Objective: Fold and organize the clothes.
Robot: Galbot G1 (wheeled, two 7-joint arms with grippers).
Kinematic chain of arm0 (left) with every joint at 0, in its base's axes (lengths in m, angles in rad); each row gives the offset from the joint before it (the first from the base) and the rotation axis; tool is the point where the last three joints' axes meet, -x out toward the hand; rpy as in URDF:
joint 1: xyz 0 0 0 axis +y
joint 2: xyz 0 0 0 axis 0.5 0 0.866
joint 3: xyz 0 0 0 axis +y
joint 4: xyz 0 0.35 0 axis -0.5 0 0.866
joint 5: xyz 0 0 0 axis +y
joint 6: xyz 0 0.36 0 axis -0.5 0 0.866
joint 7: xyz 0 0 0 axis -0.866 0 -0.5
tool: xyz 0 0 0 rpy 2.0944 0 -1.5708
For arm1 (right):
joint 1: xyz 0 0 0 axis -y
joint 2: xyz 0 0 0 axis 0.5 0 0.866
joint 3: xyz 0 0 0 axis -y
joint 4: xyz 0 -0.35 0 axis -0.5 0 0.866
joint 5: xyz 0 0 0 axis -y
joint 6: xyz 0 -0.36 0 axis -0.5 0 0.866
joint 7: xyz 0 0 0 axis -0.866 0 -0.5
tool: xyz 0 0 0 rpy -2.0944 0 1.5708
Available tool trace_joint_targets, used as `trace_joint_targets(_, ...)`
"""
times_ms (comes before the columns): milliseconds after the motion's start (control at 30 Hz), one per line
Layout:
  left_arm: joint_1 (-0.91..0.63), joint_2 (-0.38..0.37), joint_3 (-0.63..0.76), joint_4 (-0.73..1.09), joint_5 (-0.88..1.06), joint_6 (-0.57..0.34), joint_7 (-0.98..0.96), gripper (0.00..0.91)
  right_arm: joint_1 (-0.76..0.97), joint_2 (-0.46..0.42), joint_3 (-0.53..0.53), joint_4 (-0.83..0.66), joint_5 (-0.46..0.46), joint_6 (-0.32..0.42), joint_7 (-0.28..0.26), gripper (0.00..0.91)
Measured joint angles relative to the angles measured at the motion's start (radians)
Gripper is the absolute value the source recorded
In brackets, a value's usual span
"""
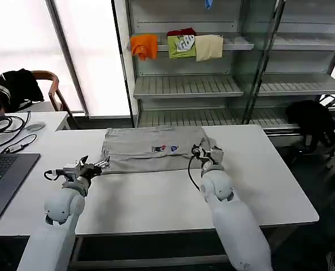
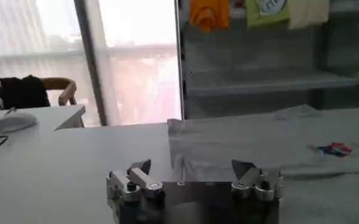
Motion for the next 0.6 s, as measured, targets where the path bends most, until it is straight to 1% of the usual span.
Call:
trace_joint_targets(267, 0.006, -0.021, 0.006, 0.001, 0.031, 0.000, 0.006, 0.907, -0.036, -0.072, -0.002, 0.021, 0.007, -0.013, -0.023, 0.907)
trace_joint_targets(600, -0.006, -0.038, 0.007, 0.051, 0.059, 0.000, 0.013, 0.907, -0.038, -0.085, -0.018, -0.002, -0.006, -0.017, -0.053, 0.907)
